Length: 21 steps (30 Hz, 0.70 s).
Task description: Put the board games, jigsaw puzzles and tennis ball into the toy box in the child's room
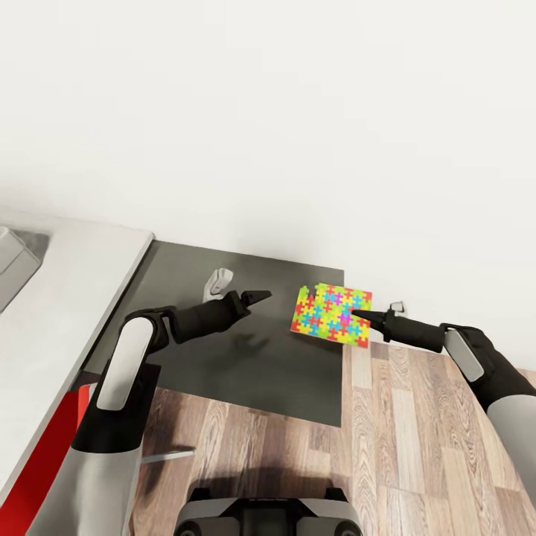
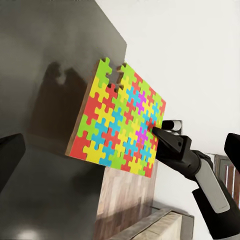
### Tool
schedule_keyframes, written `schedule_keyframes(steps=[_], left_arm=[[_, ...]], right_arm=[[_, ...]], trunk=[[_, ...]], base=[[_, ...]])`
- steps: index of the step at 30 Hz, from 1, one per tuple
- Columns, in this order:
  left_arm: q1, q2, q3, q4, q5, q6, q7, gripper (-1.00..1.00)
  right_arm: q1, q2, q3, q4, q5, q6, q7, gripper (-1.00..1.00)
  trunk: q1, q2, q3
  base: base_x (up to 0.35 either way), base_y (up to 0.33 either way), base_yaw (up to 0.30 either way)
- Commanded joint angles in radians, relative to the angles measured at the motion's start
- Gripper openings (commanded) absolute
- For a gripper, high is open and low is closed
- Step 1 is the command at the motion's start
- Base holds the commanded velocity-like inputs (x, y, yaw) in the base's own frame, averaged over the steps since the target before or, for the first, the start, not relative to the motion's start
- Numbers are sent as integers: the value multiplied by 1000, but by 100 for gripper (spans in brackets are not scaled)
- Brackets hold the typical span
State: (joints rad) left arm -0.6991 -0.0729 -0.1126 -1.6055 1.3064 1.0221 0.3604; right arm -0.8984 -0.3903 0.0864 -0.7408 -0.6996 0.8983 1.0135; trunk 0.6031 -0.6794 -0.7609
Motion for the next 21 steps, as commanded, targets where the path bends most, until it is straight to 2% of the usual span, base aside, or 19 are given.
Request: schedule_keyframes(steps=[1,17,21], left_arm=[[-1,-1,1,-1,10,2,10,100],[0,-1,1,-1,12,4,-6,100],[0,-1,2,-1,23,4,-20,100]], right_arm=[[3,-3,3,-7,-4,4,0,-100],[15,-11,2,-39,-7,11,0,-100],[16,-11,2,-44,-7,31,0,-100]], trunk=[[-4,6,2],[-65,118,53],[-80,146,65]], base=[[0,0,0],[0,0,0],[0,0,0]])
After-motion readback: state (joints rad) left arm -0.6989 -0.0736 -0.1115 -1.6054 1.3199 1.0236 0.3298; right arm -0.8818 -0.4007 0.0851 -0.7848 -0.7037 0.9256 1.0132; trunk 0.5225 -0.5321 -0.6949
